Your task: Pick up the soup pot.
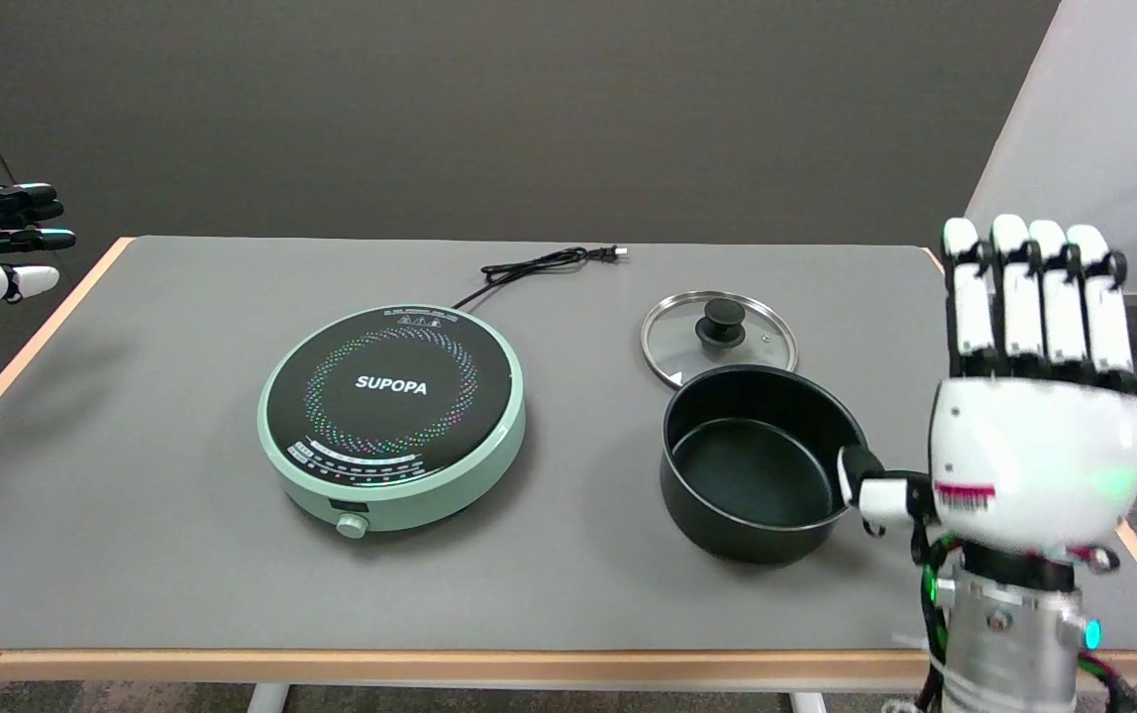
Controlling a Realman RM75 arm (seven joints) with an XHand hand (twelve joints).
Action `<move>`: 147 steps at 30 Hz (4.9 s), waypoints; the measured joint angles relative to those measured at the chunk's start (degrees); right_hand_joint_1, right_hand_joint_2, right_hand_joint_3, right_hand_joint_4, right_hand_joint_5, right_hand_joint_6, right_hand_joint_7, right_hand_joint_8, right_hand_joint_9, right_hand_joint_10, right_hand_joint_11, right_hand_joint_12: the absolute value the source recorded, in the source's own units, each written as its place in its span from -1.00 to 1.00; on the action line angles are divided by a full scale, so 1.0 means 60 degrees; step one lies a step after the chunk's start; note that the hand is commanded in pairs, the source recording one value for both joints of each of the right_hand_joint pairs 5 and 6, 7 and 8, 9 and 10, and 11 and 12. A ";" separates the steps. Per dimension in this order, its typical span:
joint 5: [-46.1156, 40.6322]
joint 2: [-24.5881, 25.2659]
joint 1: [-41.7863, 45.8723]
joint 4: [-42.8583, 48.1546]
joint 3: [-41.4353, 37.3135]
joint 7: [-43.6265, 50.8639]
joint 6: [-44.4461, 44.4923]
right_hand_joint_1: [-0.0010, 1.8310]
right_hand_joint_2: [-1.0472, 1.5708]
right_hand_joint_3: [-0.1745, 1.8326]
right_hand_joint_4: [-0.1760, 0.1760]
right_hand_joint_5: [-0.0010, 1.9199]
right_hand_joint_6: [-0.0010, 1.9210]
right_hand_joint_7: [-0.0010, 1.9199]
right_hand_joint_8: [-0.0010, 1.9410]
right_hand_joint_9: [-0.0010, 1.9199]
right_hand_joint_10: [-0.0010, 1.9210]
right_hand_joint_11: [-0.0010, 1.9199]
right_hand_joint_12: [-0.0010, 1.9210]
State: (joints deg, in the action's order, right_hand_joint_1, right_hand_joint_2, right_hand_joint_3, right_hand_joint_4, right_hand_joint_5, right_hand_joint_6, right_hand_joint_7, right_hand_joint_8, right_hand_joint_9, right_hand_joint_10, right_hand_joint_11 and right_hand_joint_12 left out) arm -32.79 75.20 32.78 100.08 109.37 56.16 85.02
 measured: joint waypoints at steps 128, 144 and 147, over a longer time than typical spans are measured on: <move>-0.9249 -0.1723 -0.2610 -0.2380 0.1891 0.2431 0.1055 0.21 -0.08 -0.13 -0.19 0.30 0.30 0.30 0.29 0.30 0.30 0.30 0.30; -0.9289 -0.1679 -0.2767 -0.2453 0.1660 0.2443 0.0298 0.23 0.00 -0.14 -0.26 0.34 0.34 0.34 0.33 0.34 0.34 0.34 0.34; -0.9291 -0.1632 -0.2807 -0.2474 0.1642 0.2442 0.0125 0.26 0.14 -0.24 -0.45 0.45 0.45 0.45 0.44 0.45 0.45 0.45 0.45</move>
State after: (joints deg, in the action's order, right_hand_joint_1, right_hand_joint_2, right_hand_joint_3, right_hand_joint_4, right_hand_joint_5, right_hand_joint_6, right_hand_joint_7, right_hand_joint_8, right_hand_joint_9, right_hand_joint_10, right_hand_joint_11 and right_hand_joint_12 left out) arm -88.54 65.41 15.93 85.23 119.23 70.82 85.77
